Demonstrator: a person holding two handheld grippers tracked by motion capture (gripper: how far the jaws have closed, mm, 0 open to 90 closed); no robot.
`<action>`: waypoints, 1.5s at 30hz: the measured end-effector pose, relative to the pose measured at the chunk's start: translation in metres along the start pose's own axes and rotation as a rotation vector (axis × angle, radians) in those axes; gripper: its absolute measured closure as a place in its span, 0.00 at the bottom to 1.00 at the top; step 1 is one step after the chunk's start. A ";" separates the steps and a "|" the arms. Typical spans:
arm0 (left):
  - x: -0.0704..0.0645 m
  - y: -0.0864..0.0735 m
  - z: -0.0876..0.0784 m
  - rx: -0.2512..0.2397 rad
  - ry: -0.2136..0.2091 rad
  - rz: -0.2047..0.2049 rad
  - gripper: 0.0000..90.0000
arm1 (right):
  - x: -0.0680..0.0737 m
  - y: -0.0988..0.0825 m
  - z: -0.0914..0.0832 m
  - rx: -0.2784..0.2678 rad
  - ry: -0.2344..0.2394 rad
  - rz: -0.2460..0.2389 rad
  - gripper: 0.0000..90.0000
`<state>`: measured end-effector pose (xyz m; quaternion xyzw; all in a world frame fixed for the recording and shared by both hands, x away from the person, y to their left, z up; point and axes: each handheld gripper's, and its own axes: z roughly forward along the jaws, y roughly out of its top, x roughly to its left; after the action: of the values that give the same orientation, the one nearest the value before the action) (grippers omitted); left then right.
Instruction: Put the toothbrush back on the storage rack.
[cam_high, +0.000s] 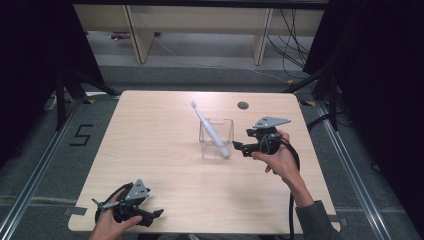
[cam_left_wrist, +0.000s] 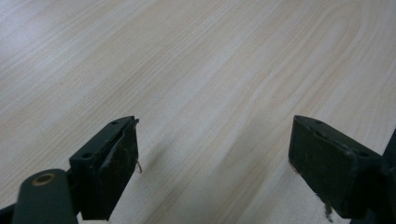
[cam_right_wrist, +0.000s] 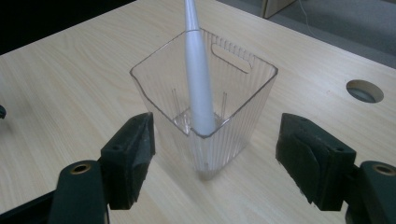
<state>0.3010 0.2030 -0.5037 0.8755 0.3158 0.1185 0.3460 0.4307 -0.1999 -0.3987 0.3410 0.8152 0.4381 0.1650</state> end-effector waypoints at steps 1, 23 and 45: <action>0.000 0.000 0.000 -0.001 0.000 0.001 0.17 | 0.001 -0.001 -0.002 0.011 0.006 0.022 0.31; 0.000 0.000 0.000 0.005 0.004 0.004 0.17 | 0.009 -0.032 -0.005 -0.006 0.011 0.069 0.29; 0.001 0.000 0.000 0.007 0.008 0.006 0.17 | 0.025 -0.070 -0.006 0.002 0.037 0.036 0.27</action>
<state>0.3014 0.2034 -0.5039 0.8771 0.3152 0.1220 0.3414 0.3811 -0.2130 -0.4521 0.3475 0.8124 0.4462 0.1418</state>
